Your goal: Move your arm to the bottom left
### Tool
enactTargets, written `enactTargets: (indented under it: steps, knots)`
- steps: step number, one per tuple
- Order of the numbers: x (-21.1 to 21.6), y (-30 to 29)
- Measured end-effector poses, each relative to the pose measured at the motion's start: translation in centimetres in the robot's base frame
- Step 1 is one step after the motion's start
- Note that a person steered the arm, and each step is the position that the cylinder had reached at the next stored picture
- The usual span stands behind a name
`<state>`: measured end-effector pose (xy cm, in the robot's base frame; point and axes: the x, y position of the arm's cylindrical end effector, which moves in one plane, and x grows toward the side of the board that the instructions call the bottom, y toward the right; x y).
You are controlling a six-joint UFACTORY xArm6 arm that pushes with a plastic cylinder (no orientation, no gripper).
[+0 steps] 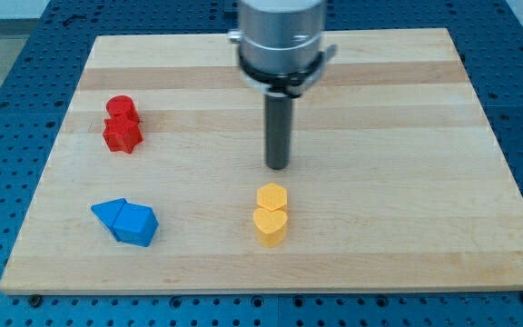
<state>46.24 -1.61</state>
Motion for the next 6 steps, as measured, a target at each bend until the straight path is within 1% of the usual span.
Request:
enactTargets:
  steps: [3,4,6]
  knots:
    - [0.0,-18.6]
    - [0.1,-19.9]
    - [0.1,-20.0]
